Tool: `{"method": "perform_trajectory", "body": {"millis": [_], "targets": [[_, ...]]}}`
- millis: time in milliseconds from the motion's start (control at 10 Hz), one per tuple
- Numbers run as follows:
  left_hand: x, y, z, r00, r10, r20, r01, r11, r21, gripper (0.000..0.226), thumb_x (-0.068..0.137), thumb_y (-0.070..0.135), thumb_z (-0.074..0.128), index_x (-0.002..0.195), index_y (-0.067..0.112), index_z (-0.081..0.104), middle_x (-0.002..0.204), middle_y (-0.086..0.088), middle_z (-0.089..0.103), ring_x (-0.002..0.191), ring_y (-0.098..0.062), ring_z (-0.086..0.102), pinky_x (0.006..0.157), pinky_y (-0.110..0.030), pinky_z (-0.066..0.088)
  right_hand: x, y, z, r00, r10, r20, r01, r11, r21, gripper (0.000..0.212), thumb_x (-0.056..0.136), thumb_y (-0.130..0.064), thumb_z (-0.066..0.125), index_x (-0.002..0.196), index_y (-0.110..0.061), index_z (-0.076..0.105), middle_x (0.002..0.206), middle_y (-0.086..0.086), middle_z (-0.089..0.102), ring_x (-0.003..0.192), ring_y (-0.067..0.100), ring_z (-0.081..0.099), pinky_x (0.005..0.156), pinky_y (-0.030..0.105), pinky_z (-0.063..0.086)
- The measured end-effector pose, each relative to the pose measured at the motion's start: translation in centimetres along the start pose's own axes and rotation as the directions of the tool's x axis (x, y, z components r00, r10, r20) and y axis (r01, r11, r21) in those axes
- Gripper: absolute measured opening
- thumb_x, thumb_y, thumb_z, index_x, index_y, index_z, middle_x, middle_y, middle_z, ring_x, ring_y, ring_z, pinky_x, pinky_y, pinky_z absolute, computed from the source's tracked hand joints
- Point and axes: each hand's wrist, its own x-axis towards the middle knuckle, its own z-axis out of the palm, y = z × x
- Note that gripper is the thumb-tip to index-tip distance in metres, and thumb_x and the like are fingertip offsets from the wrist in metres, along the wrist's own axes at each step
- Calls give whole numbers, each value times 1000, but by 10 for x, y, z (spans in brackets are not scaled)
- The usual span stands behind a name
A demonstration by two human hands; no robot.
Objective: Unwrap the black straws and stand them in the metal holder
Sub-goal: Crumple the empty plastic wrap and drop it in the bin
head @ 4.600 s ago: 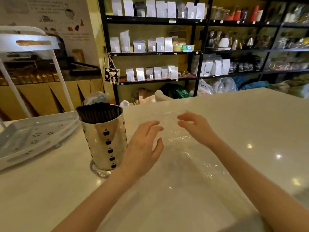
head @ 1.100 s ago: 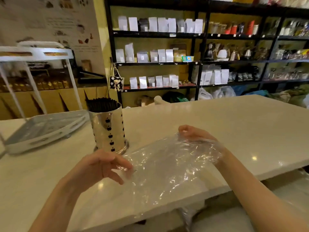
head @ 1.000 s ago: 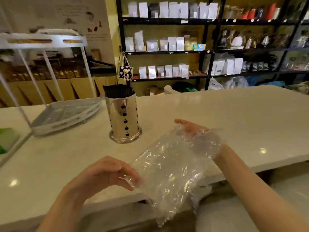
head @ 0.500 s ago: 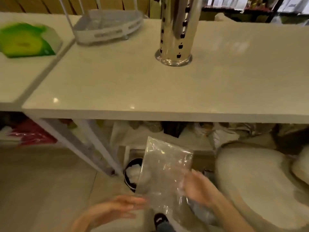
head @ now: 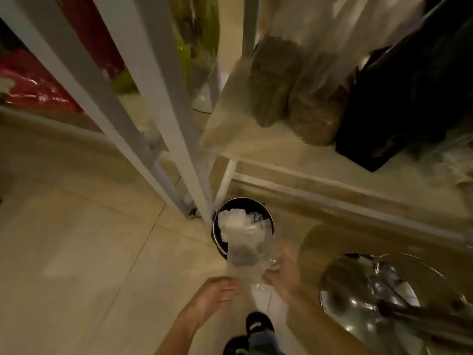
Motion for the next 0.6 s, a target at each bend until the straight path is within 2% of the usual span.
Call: {"method": "perform_trajectory", "body": {"millis": [100, 200, 300, 400, 500, 600], "targets": [[68, -16, -10, 992, 79, -94, -84, 995, -49, 19, 87, 12, 47, 93, 7, 63, 89, -5, 63, 79, -17, 59, 67, -25, 43, 68, 42, 22, 995, -92, -49, 73, 950, -304, 34, 80, 14, 43, 70, -19, 47, 69, 4, 38, 60, 15, 39, 48, 26, 36], [118, -23, -17, 979, 150, -139, -159, 986, -51, 11, 82, 18, 53, 86, 16, 64, 89, 1, 62, 81, -15, 57, 67, -26, 42, 123, 77, 38, 991, -131, 23, 128, 894, -429, 14, 89, -13, 53, 92, -26, 54, 87, -5, 51, 90, 17, 54, 70, 21, 43], [148, -29, -21, 976, 159, -151, -166, 985, -36, 17, 86, 19, 50, 97, 17, 62, 99, 1, 60, 89, -11, 55, 77, -30, 42, 143, 89, 45, 990, -106, 89, 139, 764, -630, 34, 93, -35, 41, 121, -19, 55, 125, 4, 53, 121, 25, 45, 100, 36, 37], [152, -30, -17, 976, 150, -158, -156, 987, -28, 30, 89, 23, 48, 116, 17, 57, 115, 1, 52, 107, -13, 46, 91, -32, 35, 135, 78, 39, 991, -70, 113, 131, 641, -756, 42, 95, -43, 30, 131, -28, 45, 150, 6, 26, 137, 27, 17, 111, 38, 20], [133, -21, -13, 960, 153, -234, -138, 987, 78, 22, 87, 19, 50, 107, 22, 58, 127, -2, 45, 110, -16, 42, 89, -29, 33, 116, 57, 27, 985, -115, 126, 170, 640, -749, 46, 95, -41, 33, 137, -22, 36, 154, 5, 17, 139, 29, 11, 112, 39, 16], [94, 7, -6, 935, 231, -270, -168, 957, 236, 21, 85, 14, 52, 103, 23, 60, 143, -12, 33, 120, -21, 43, 95, -27, 36, 91, 17, 16, 974, -197, 113, 223, 725, -652, 47, 94, -32, 43, 138, -17, 35, 144, 8, 38, 133, 27, 29, 108, 39, 30]]}}
